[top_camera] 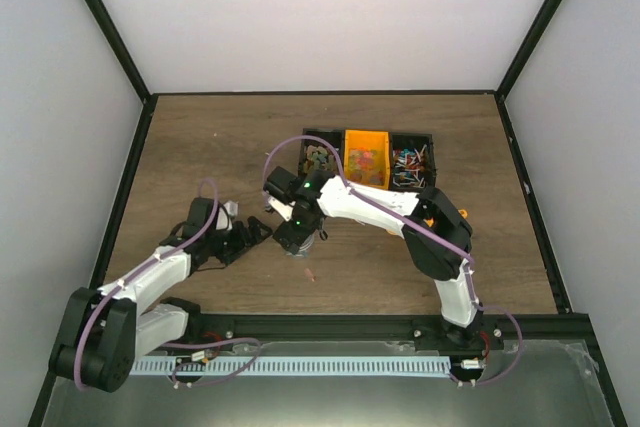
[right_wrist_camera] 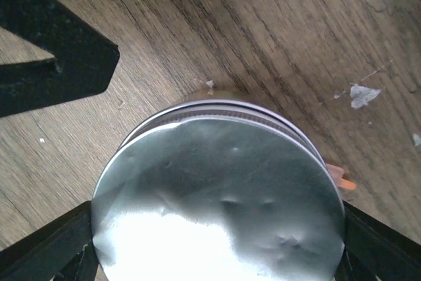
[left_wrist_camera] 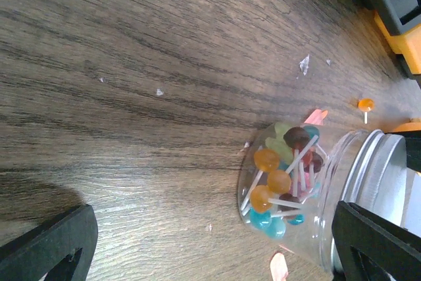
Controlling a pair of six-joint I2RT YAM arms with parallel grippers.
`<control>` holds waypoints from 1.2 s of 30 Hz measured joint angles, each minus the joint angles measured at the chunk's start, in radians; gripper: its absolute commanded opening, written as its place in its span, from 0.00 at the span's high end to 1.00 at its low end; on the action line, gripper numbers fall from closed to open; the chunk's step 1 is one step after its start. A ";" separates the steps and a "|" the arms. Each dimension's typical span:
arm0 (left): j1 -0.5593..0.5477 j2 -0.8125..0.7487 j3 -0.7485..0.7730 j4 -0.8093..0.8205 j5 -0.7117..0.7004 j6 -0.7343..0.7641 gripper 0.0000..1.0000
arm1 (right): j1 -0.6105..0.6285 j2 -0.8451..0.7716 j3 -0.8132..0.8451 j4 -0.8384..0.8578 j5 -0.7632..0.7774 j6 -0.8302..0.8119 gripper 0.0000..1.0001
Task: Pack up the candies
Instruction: Screw the bottle lid onto the packing bottle.
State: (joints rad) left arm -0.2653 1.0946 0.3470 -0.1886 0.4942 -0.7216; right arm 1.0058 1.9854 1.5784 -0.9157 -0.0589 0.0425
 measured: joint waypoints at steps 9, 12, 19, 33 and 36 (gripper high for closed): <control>0.004 -0.010 -0.006 0.001 0.000 0.000 0.00 | 0.000 0.006 0.043 -0.034 0.007 0.030 0.23; 0.004 -0.011 -0.008 0.004 0.001 0.000 0.00 | 0.000 0.025 0.066 -0.049 0.008 0.054 0.24; 0.004 -0.013 -0.010 0.008 0.005 0.002 0.00 | 0.000 0.045 0.084 -0.089 0.018 0.121 0.24; -0.029 -0.172 -0.031 0.053 0.009 0.081 0.00 | -0.015 -0.049 -0.029 -0.100 0.030 0.179 0.23; -0.070 -0.179 -0.053 0.096 -0.002 0.098 0.00 | -0.026 -0.100 -0.089 -0.099 0.030 0.193 0.23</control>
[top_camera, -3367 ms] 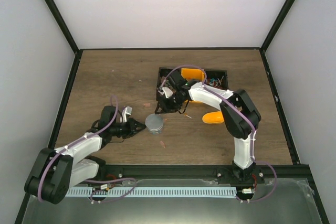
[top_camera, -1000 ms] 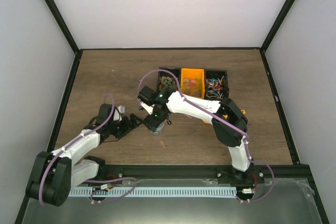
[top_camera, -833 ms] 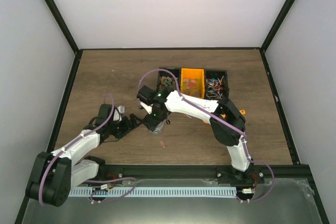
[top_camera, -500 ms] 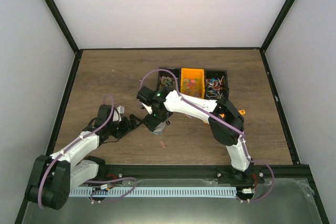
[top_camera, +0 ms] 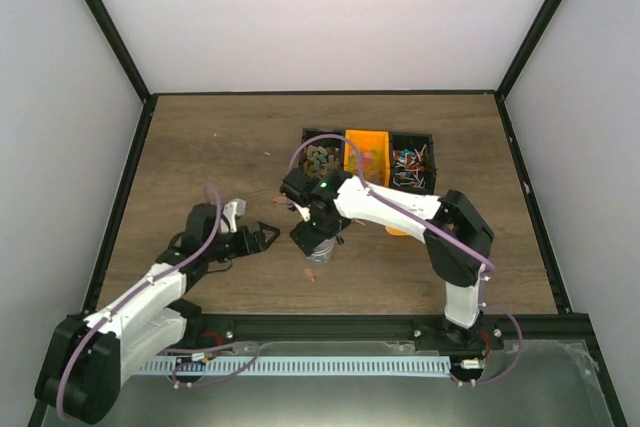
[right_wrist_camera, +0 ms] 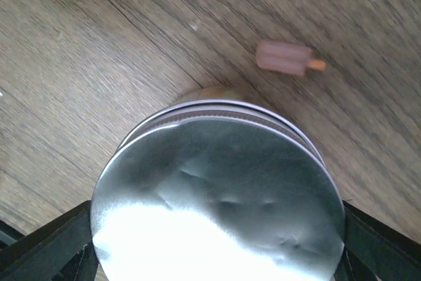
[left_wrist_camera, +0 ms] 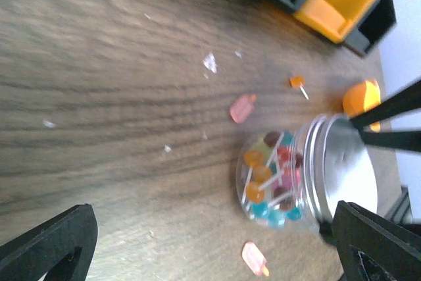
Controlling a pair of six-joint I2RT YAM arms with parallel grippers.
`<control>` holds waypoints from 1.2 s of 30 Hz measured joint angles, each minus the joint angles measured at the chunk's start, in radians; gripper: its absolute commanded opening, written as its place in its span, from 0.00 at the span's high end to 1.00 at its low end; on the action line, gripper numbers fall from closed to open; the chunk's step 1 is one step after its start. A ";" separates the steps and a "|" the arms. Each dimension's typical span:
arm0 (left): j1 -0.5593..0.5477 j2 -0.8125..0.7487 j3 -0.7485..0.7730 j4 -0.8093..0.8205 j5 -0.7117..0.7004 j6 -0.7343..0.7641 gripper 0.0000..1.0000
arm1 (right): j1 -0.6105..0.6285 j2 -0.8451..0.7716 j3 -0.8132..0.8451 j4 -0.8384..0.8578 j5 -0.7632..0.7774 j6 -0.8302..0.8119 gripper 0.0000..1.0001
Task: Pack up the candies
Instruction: Screw the bottle lid onto the packing bottle.
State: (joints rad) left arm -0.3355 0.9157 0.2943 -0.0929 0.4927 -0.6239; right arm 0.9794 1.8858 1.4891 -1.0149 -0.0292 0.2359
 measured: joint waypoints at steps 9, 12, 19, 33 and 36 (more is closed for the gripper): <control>-0.223 -0.063 -0.232 0.410 -0.156 0.044 0.00 | -0.045 -0.100 -0.169 0.091 -0.004 0.028 0.20; -0.237 -0.026 -0.289 0.540 -0.222 0.085 0.00 | -0.048 -0.124 -0.217 0.156 -0.007 0.032 0.19; -0.440 0.276 -0.271 0.845 -0.343 0.254 0.00 | -0.049 -0.158 -0.282 0.286 -0.007 0.043 0.18; -0.628 1.012 -0.245 1.630 -0.468 0.425 0.00 | -0.049 -0.143 -0.267 0.305 -0.009 0.044 0.17; -0.672 1.038 -0.225 1.630 -0.521 0.466 0.00 | -0.049 -0.142 -0.267 0.305 -0.008 0.042 0.17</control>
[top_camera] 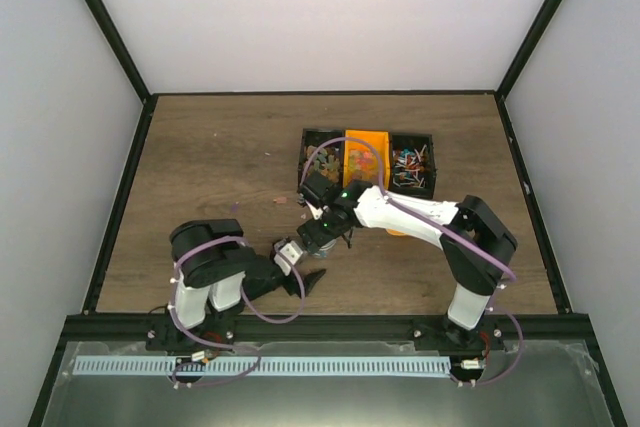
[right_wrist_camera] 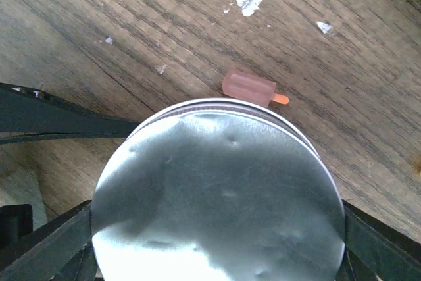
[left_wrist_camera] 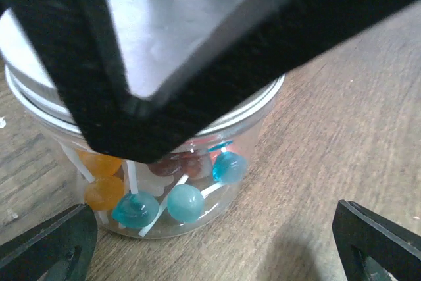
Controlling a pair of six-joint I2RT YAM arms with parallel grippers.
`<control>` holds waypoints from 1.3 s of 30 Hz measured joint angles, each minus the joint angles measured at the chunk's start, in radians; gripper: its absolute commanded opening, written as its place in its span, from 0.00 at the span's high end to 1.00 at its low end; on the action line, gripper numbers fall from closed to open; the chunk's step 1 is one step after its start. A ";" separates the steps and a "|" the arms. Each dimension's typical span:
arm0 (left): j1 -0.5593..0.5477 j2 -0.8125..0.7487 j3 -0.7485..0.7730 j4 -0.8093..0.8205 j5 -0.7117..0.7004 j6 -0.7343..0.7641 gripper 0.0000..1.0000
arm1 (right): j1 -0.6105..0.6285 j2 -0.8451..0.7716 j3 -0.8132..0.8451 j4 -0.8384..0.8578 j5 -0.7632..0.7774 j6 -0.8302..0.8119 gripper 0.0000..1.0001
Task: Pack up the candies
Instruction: Screw the bottle lid onto the packing bottle.
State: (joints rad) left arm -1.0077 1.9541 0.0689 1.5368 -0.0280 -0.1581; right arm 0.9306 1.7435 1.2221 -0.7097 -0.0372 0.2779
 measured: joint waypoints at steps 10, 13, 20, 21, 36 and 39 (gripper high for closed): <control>-0.062 0.112 0.108 0.008 -0.210 0.070 0.00 | -0.040 0.000 0.000 -0.007 0.020 -0.027 0.17; -0.069 0.114 0.111 0.008 -0.236 0.064 0.00 | -0.043 0.000 0.000 -0.006 0.022 -0.027 0.17; -0.069 0.093 0.072 0.007 -0.259 0.044 0.00 | -0.026 0.009 0.000 0.024 0.019 -0.023 0.17; -0.069 0.095 0.074 0.008 -0.260 0.044 0.00 | -0.026 0.010 0.000 0.024 0.018 -0.023 0.17; -0.068 0.094 0.047 0.010 -0.270 0.047 0.00 | -0.024 -0.024 -0.069 0.116 0.049 -0.026 0.15; -0.068 0.072 0.016 0.010 -0.250 0.051 0.00 | -0.023 -0.032 -0.083 0.135 0.050 -0.026 0.15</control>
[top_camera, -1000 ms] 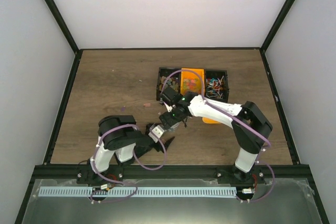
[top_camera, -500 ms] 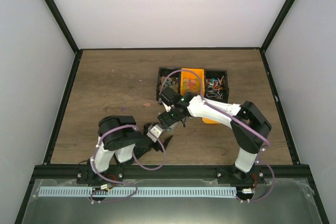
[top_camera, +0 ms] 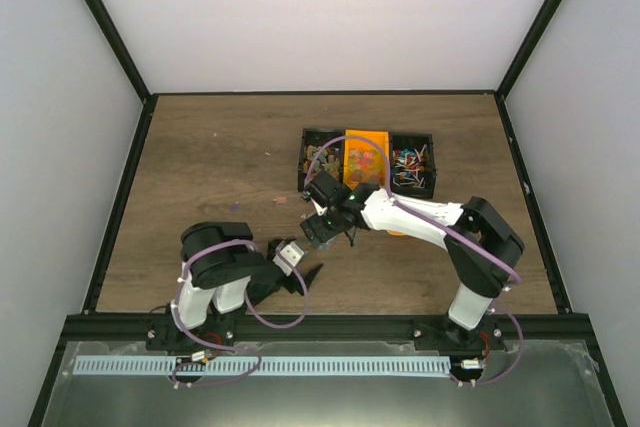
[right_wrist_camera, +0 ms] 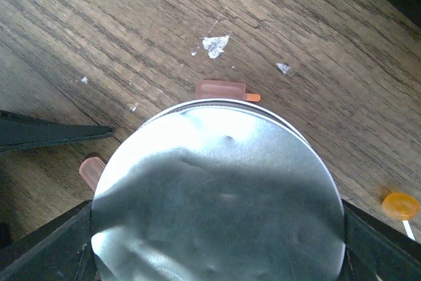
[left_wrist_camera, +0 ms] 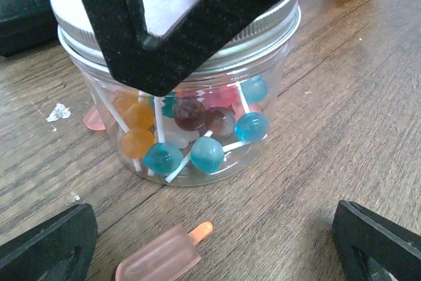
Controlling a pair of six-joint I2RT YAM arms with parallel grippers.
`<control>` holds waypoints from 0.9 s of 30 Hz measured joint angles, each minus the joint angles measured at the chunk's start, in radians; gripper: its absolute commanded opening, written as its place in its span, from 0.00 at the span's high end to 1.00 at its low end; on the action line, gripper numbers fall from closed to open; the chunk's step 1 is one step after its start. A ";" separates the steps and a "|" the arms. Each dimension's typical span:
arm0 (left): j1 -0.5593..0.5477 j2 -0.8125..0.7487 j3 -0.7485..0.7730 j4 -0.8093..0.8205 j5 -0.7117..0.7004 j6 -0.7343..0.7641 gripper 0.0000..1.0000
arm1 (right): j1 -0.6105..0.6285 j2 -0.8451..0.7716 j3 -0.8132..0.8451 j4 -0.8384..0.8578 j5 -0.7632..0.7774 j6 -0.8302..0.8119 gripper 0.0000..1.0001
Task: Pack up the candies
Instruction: Screw the bottle lid onto the packing bottle.
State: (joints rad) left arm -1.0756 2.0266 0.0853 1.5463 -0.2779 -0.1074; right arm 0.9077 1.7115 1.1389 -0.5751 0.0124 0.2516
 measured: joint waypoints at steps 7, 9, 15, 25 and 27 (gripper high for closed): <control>0.017 0.022 0.049 0.000 0.010 0.011 0.00 | 0.003 0.014 0.015 0.005 0.000 -0.008 0.15; 0.026 0.042 0.072 0.001 0.005 0.012 0.00 | -0.006 0.018 0.020 0.005 -0.002 -0.018 0.15; 0.048 0.077 0.124 0.004 -0.034 0.008 0.00 | -0.037 0.027 0.024 0.011 -0.003 -0.030 0.14; 0.053 0.088 0.138 0.003 -0.119 -0.017 0.00 | -0.039 0.016 -0.004 0.063 0.017 -0.027 0.14; 0.053 0.093 0.145 0.004 -0.134 -0.022 0.00 | -0.039 0.012 -0.011 0.074 0.020 -0.025 0.14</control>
State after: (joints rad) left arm -1.0222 2.1193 0.2302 1.5501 -0.4122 -0.1291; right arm 0.8692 1.7233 1.1282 -0.5007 0.0326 0.2264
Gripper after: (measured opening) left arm 0.999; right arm 0.884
